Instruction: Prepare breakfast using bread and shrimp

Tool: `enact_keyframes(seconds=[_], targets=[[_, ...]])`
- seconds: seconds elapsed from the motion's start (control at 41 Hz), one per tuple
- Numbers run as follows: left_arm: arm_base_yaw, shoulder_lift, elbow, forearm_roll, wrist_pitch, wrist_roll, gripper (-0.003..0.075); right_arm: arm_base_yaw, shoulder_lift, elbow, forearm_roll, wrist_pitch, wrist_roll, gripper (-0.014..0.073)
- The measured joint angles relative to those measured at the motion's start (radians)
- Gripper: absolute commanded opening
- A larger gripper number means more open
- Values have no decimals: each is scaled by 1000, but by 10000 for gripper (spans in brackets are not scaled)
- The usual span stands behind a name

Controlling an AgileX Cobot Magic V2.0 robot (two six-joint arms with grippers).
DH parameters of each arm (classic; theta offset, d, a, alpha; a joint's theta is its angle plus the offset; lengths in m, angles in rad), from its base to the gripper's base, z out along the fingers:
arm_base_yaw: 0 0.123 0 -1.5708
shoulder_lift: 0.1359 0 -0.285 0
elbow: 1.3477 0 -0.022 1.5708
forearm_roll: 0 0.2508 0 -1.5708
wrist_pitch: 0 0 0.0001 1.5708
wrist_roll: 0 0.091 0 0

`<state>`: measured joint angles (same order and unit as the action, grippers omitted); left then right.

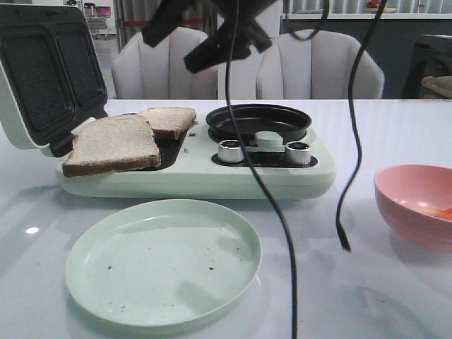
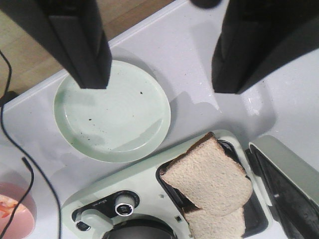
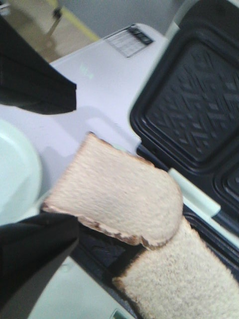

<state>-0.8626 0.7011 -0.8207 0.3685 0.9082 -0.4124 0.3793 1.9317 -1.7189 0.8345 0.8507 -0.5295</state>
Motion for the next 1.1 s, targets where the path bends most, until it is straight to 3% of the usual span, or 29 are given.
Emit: enact_keyframes(seconds=[0.317,0.488,0.951,1.098], targets=[[0,0,0,6,0,0,490,81,-348,190,-559,65,318,533],[0,0,0,6,0,0,490,91,-563,391,-739,72,468,533],[0,2,0,6,7,0,490,91,-984,821,-781,72,503,533],[0,68,-41,8,129,0,490,91,-1037,840,-781,79,503,533]])
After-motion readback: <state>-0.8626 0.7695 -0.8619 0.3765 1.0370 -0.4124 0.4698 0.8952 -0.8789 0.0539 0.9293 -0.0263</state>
